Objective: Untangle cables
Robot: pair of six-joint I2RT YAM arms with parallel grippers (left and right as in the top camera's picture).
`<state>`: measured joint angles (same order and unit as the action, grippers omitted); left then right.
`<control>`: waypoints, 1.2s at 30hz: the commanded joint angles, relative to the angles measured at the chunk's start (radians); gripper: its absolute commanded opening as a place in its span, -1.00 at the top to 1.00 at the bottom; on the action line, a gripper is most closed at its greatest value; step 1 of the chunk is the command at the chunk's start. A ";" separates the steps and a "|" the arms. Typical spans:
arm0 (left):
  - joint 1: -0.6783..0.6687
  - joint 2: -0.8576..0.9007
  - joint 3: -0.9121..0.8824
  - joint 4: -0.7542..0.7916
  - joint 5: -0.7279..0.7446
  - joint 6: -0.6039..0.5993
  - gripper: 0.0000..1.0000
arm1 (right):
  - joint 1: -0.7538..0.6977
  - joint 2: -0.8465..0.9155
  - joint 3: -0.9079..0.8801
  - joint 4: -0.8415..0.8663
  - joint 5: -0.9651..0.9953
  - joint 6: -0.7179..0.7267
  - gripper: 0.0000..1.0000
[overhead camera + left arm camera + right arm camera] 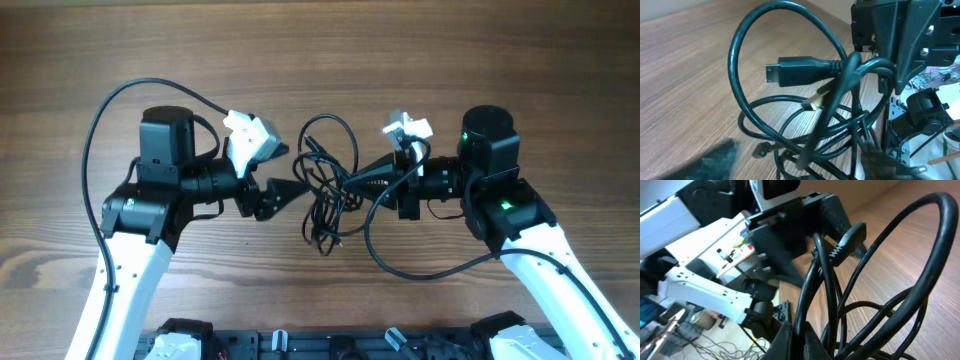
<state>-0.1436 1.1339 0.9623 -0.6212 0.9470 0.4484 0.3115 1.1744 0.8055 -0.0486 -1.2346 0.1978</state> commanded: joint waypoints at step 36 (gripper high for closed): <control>0.005 0.016 0.006 0.144 -0.320 -0.640 0.92 | -0.001 0.030 0.006 0.046 0.444 0.260 0.63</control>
<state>-0.1436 1.1427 0.9577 -0.4793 0.6395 -0.1787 0.3115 1.2011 0.8059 0.0132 -0.9749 0.3550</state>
